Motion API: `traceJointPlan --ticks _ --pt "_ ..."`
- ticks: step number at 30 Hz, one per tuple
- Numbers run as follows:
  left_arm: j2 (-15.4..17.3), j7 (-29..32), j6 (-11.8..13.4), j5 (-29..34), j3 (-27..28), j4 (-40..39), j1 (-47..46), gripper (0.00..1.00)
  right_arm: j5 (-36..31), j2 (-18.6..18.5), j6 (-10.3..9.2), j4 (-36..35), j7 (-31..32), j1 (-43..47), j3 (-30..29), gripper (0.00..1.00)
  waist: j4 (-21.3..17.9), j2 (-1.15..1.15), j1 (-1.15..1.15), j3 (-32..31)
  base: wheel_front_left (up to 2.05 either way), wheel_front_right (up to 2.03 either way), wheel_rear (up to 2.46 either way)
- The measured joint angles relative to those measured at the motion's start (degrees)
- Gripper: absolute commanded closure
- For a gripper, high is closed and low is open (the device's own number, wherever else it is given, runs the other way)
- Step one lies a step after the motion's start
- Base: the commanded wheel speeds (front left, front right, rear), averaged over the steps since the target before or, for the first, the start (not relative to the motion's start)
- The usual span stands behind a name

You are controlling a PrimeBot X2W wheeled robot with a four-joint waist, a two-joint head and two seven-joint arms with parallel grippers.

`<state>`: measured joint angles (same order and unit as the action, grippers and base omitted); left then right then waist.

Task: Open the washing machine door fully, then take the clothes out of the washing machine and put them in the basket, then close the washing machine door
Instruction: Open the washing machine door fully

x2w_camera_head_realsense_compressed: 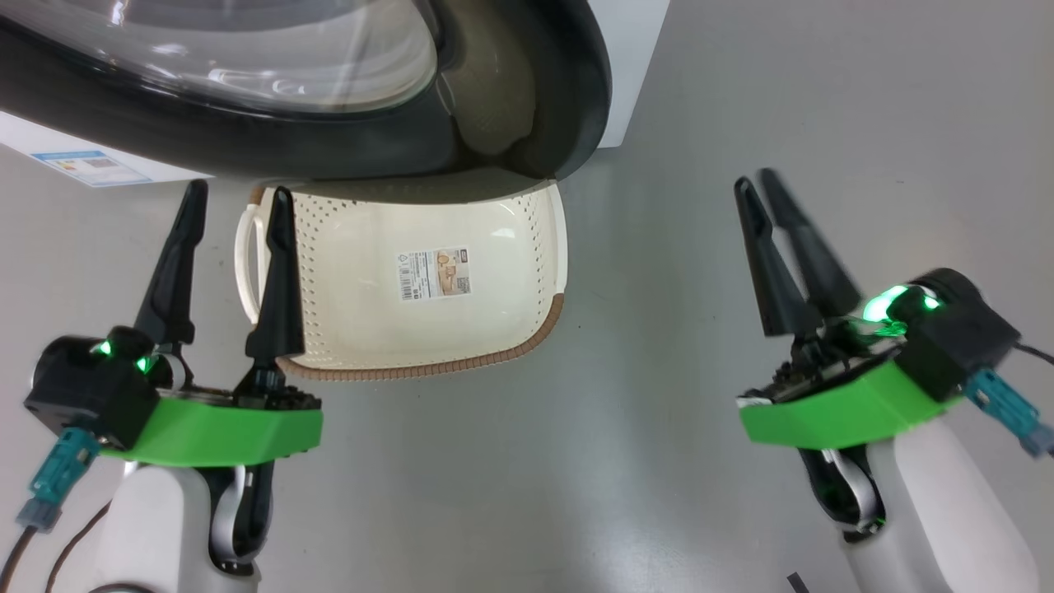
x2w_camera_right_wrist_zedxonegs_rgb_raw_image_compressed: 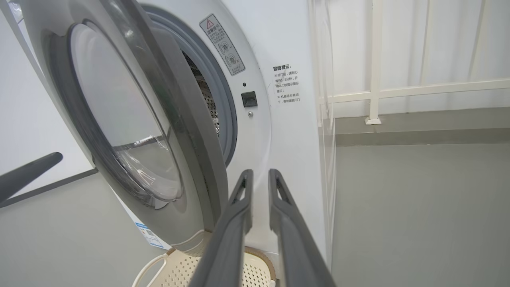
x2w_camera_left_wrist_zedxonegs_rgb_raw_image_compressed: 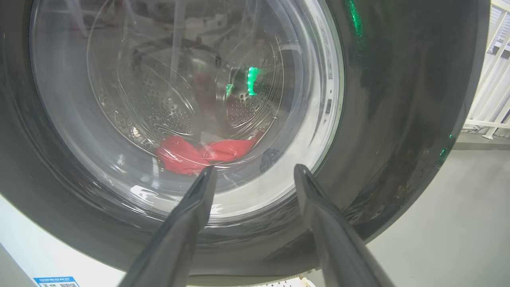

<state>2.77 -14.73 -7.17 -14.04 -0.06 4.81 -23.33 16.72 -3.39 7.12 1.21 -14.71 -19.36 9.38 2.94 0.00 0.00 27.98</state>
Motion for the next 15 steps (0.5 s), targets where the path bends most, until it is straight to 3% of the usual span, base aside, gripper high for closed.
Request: traceJointPlan --ticks 8,15 --pt "0.0 0.0 0.0 0.0 -0.3 0.1 0.0 0.0 16.6 -0.3 0.0 6.5 0.0 -10.6 5.0 1.0 0.6 0.0 0.0 0.4 0.0 0.0 0.0" --pt "0.0 0.0 0.0 0.0 -0.6 0.2 0.0 0.0 37.0 -4.4 -0.01 11.3 0.7 -21.8 11.3 1.0 1.7 0.0 0.0 0.9 0.0 0.0 0.0"
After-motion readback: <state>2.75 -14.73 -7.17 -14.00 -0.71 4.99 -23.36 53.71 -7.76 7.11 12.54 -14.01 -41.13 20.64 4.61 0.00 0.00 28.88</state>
